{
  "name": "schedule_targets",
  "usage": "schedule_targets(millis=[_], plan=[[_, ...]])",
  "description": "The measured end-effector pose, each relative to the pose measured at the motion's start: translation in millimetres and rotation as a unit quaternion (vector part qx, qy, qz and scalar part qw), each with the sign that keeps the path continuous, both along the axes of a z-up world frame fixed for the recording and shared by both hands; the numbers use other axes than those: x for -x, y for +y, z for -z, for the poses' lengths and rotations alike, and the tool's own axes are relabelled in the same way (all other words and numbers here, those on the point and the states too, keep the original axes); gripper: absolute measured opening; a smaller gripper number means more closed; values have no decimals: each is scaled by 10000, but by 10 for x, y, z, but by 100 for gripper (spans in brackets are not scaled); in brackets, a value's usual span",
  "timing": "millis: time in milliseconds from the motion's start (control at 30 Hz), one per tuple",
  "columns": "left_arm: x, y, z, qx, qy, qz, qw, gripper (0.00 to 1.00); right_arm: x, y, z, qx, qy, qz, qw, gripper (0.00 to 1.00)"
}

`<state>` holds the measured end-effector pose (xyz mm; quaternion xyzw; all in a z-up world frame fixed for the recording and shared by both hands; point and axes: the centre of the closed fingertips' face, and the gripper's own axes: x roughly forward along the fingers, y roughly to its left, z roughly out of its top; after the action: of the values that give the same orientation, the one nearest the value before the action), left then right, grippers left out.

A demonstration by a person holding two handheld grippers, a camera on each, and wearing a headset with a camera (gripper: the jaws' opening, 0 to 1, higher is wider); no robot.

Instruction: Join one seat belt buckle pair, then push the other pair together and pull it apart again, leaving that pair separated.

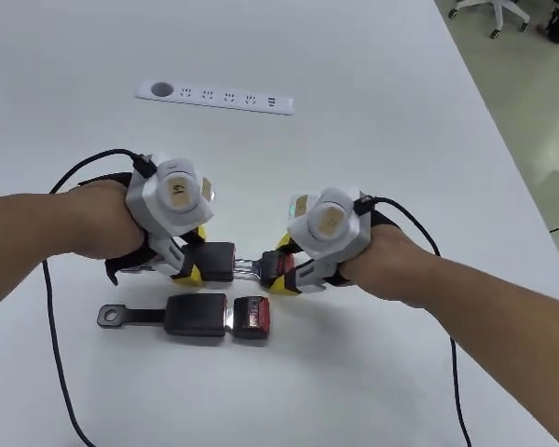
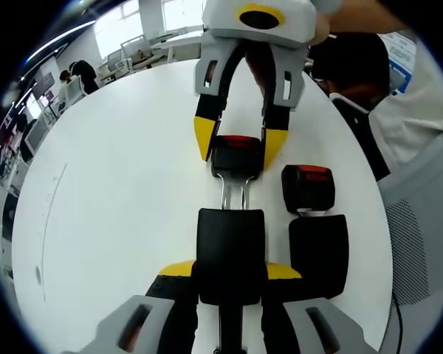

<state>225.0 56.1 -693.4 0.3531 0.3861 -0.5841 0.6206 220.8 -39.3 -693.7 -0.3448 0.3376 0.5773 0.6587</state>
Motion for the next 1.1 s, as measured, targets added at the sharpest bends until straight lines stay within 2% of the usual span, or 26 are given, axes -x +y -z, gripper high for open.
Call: schedule_targets(millis=[33,67,267,333,367,500,600,833,1100], plan=[[1,0,-1,-8,0,0,10000,32,32,-28,-68,12,10,10,10000,32],[1,0,-4,-13,0,-5,10000,32,36,-61,-75,23,11,26,10000,32],[6,-4,-13,-24,-3,-37,10000,32,-10,-375,-11,158,-29,127,9998,33],[8,-10,-13,-45,-5,-41,10000,33,-19,-458,-9,190,-54,175,9997,33],[8,-13,-13,-59,-3,-41,10000,33,19,-526,-70,213,-66,197,9996,33],[-3,-17,-2,-70,6,-53,10000,33,-7,-686,3,270,-49,253,9993,33],[13,-26,-12,-50,0,-57,10000,33,27,-804,-32,337,-17,297,9990,33],[1,-23,-6,-19,9,-78,10000,33,50,-922,-31,367,99,397,9985,34],[-11,-26,-10,-5,29,-181,9998,34,-12,-935,-20,461,-28,504,9977,40]])
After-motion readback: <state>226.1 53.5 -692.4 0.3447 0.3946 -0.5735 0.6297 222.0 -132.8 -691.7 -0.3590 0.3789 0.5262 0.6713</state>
